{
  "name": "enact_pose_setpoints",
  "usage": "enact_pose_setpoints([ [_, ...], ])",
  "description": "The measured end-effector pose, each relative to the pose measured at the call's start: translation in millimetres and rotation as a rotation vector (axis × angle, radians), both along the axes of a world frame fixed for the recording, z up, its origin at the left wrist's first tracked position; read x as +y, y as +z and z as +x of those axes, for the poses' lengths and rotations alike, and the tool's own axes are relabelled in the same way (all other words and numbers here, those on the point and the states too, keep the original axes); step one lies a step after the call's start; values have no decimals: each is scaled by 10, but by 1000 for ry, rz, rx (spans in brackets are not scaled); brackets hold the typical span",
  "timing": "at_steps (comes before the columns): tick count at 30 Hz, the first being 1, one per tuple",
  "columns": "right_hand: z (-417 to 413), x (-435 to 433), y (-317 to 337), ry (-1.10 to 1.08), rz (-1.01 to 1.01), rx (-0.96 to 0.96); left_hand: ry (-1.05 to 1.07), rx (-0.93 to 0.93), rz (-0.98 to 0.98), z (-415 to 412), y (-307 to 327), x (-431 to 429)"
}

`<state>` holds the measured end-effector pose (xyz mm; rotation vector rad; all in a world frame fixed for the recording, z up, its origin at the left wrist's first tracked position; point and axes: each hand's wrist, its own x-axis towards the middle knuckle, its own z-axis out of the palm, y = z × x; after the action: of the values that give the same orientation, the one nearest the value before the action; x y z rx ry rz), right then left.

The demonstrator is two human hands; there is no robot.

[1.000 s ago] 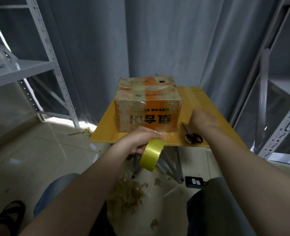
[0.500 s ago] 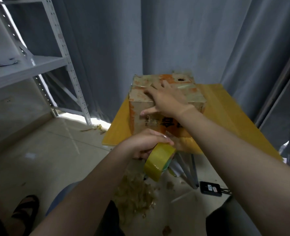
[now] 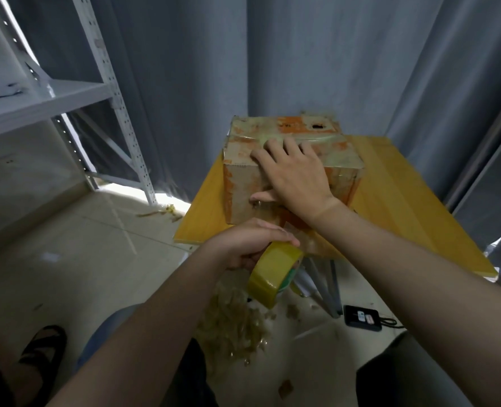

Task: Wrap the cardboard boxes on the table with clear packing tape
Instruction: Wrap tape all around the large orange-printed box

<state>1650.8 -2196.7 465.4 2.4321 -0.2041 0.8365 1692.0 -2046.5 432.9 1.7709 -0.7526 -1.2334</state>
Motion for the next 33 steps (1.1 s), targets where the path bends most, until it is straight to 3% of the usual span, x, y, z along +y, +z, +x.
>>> enact_pose_setpoints([
  [3,-20,30,55,68,192,-68,27,57,-55,-16,40,74],
  [5,-45,74,145,163,517,-129,83,74,-129,-21,68,132],
  [7,-114,160,241,345,884,-300,175,76,-236,-26,116,203],
  [10,-321,290,309,500,1106,-542,299,14,-387,-69,274,318],
  [14,-548,390,249,451,1368,-333,480,-54,-467,-157,476,406],
  [17,-616,420,201,351,1413,-203,566,-40,-498,-230,586,441],
  [24,-747,557,219,511,1483,-355,619,9,-493,-418,731,422],
  [33,-895,576,207,596,1411,-371,685,3,-438,-481,812,339],
])
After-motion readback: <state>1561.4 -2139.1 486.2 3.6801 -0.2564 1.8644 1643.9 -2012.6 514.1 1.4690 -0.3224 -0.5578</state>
